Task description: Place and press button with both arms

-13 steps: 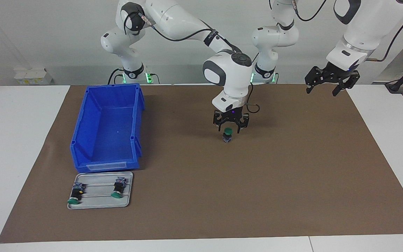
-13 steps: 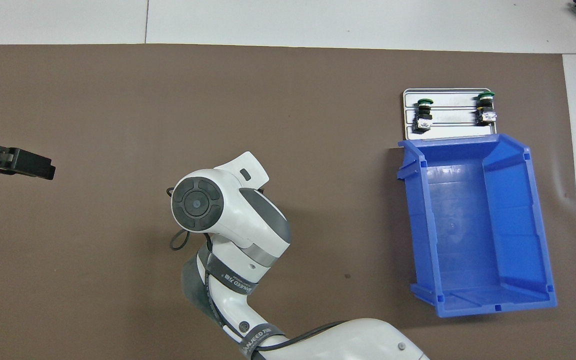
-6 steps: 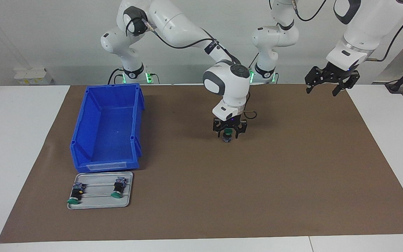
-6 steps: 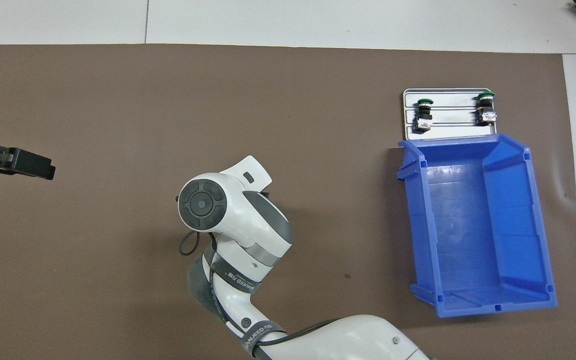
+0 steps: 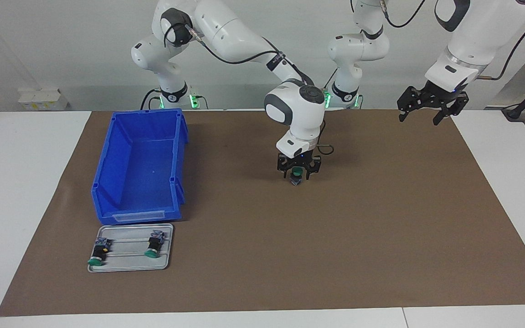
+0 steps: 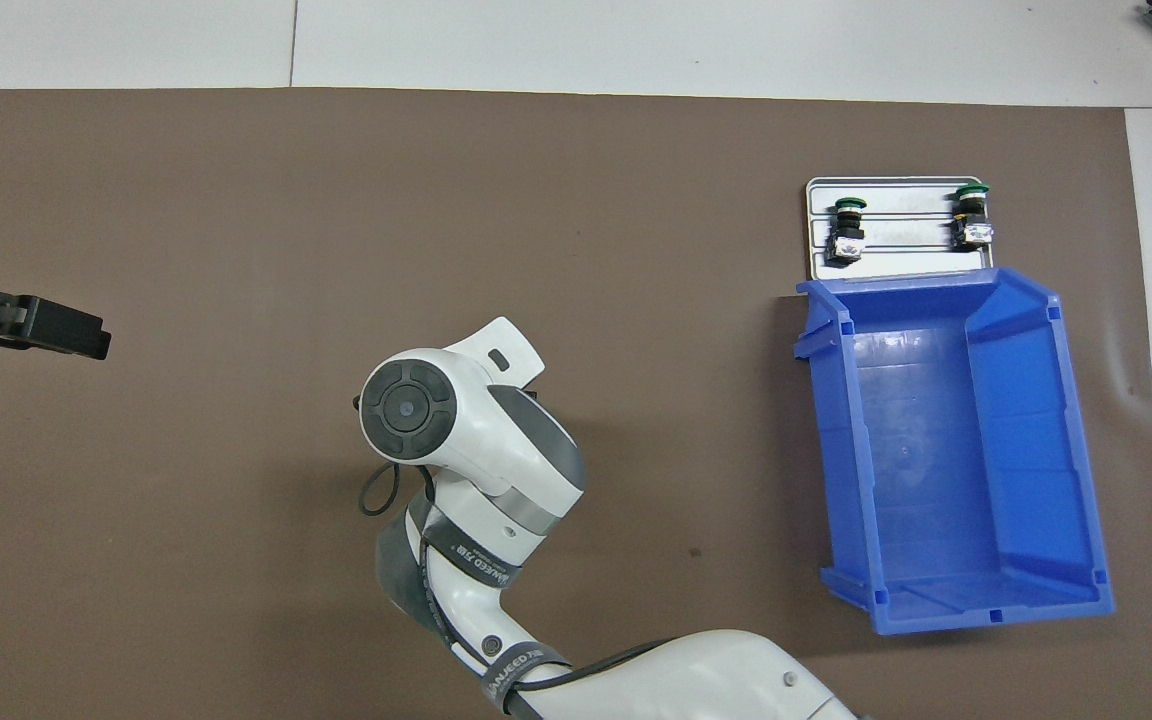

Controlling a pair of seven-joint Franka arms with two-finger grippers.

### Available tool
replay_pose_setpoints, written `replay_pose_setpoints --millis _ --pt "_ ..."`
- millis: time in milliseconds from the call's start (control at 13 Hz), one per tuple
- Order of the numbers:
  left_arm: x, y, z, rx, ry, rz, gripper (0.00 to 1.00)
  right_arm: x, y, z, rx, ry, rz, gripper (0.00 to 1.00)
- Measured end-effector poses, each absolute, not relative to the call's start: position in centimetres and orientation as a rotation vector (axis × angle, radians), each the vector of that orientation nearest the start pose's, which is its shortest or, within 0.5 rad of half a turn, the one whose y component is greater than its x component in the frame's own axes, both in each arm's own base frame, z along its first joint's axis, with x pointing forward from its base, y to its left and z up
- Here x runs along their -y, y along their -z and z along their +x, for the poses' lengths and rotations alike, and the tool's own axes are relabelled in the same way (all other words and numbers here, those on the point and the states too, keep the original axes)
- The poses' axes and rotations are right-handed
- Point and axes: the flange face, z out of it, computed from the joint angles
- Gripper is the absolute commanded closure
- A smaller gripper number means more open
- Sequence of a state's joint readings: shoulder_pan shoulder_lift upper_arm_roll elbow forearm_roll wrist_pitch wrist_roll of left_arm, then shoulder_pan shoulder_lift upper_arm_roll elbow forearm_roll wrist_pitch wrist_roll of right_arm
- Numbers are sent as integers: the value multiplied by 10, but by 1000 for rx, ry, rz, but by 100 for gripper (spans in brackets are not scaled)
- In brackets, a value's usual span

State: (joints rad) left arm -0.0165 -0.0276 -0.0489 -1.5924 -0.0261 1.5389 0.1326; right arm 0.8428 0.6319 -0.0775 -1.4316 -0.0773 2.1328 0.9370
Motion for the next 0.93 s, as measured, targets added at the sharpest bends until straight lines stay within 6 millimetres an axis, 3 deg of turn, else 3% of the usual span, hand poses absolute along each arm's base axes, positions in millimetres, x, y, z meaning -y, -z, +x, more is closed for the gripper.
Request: replay_pose_setpoints --millis 926 --pt "39 -627 541 -314 -40 -3151 0 -506 -308 511 -180 200 -3128 21"
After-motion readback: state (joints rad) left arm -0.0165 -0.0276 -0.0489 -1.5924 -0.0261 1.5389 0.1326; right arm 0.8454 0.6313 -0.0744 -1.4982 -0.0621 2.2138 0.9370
